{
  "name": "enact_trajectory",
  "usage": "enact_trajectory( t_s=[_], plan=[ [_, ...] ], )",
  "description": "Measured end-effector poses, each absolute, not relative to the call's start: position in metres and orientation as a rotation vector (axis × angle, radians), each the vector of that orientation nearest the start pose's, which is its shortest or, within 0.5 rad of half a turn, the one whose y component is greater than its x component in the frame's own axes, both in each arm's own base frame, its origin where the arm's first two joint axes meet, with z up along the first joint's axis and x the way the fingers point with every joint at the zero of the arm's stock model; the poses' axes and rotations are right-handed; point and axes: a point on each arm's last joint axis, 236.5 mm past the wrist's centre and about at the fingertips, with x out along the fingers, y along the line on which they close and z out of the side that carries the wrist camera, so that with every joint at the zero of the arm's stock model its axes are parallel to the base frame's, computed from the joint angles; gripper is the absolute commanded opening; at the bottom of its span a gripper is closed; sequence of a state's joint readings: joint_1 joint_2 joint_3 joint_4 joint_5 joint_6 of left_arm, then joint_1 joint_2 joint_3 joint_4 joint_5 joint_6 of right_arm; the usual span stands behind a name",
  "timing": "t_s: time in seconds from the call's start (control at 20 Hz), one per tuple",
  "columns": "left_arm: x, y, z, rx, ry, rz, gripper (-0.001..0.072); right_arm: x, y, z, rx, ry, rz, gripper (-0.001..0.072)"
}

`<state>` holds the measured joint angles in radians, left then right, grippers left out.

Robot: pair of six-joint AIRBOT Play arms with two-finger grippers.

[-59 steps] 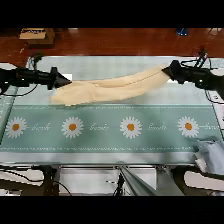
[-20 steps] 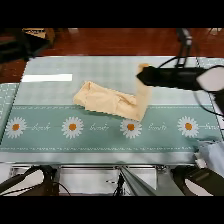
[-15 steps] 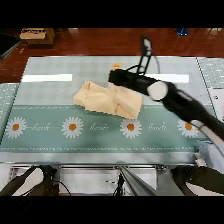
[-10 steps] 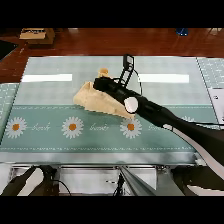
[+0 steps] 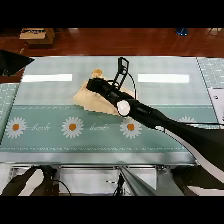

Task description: Fold the shirts.

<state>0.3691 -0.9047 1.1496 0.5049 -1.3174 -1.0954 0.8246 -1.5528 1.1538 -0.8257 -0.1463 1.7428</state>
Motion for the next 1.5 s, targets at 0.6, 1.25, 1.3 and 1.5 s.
enact_trajectory(
  t_s=[0.6, 1.25, 1.3, 1.5],
  plan=[
    [0.349, -0.079, 0.224, -0.519, 0.647, -0.594, 0.0033, 0.413, 0.275, 0.062, 0.176, 0.869, 0.487, 0.0443],
    [0.354, -0.071, 0.218, -0.5, 0.652, -0.557, 0.0034, 0.355, 0.15, -0.069, 0.659, 1.321, 0.255, 0.0595],
    [0.354, -0.071, 0.218, -0.5, 0.652, -0.556, 0.0034, 0.357, 0.167, -0.074, 0.695, 1.314, 0.283, 0.0594],
    [0.354, -0.071, 0.218, -0.499, 0.651, -0.556, 0.0034, 0.364, 0.215, -0.085, 0.794, 1.277, 0.335, 0.0242]
  ],
)
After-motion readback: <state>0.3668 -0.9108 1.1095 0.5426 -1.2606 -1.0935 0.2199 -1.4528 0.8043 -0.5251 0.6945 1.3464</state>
